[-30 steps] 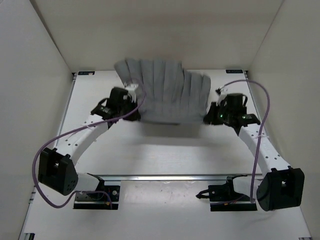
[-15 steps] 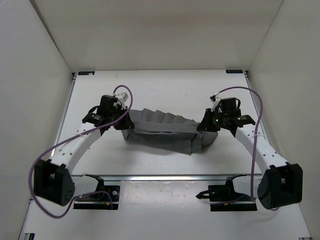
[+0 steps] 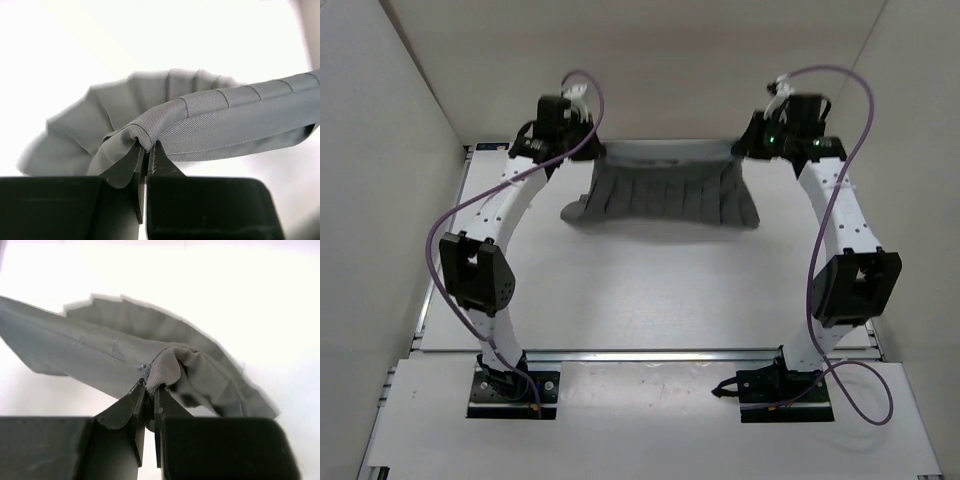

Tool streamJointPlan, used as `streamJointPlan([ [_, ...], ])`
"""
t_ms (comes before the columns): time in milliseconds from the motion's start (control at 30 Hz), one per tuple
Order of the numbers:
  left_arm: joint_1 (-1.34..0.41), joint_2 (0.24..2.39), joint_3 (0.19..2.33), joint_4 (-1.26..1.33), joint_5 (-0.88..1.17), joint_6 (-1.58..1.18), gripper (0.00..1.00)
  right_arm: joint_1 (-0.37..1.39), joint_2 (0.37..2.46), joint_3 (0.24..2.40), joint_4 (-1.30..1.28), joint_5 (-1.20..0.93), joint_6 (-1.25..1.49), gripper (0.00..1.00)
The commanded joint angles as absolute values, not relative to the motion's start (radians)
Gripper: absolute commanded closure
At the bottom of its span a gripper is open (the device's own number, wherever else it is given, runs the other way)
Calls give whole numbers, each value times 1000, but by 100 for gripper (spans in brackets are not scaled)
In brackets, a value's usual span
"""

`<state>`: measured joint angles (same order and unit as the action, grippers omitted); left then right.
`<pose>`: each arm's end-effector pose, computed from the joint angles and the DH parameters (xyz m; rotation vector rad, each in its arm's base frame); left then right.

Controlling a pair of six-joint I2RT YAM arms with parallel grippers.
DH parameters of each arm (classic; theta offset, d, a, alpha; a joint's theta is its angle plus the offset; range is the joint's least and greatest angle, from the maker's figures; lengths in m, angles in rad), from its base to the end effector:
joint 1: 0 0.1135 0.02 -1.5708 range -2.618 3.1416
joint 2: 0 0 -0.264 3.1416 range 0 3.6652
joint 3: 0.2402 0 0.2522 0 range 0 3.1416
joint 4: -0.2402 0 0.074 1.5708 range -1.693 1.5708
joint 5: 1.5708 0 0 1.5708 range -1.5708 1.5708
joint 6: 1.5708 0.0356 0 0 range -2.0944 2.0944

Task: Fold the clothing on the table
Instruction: Flatten the skirt out

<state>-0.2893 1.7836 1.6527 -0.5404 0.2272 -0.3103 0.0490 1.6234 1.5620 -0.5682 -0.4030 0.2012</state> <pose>0.3922 -0.1251 0.3315 0.1017 2.2833 -0.5741 0.3672 0.0320 0.3591 -0.0604 2.2013 0.5829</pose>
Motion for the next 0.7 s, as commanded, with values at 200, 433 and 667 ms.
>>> streamJointPlan([
  [200,-328,1645,1918,-523,-60,-138,100,11,1605,1903,-511,-285,83,100],
  [433,-422,1265,1205,-463,-9,-204,100,98,1239,1194,-494,-197,103,100],
  [667,-446,895,865,-650,101,-376,100,362,881,839,-693,-170,402,99],
])
